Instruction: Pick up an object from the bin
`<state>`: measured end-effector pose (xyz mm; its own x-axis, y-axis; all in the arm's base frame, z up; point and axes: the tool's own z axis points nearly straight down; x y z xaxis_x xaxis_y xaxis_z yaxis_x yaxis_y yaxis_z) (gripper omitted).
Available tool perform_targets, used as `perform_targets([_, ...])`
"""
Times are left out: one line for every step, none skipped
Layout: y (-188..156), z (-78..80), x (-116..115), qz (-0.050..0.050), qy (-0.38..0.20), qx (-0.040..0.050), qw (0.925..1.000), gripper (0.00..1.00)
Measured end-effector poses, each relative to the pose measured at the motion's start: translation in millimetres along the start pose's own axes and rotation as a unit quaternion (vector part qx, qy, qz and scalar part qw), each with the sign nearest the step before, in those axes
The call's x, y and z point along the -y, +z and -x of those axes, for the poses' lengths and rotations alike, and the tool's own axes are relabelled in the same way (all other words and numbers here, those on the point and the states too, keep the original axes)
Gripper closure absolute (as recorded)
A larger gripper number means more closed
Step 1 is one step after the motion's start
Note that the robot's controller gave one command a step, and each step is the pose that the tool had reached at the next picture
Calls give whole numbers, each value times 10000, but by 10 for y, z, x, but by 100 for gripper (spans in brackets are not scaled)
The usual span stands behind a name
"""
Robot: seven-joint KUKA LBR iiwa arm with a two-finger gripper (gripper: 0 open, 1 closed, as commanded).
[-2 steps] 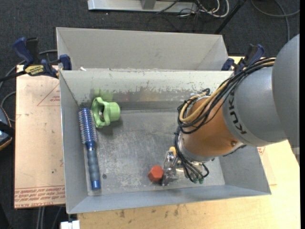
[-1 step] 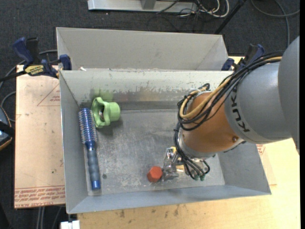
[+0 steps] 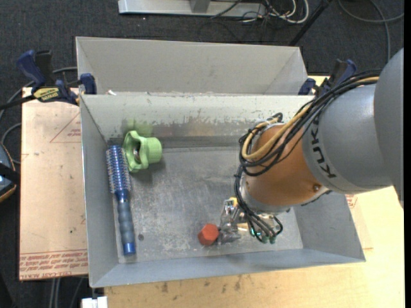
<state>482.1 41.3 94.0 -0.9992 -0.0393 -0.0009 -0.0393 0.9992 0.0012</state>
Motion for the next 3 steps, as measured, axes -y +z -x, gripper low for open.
perform_targets([189,52,-170,-3,165,81,9998,0])
perform_targets([178,45,-177,7,169,69,9998,100])
perform_targets([-1289,480,-127,-1,21,54,10000,100])
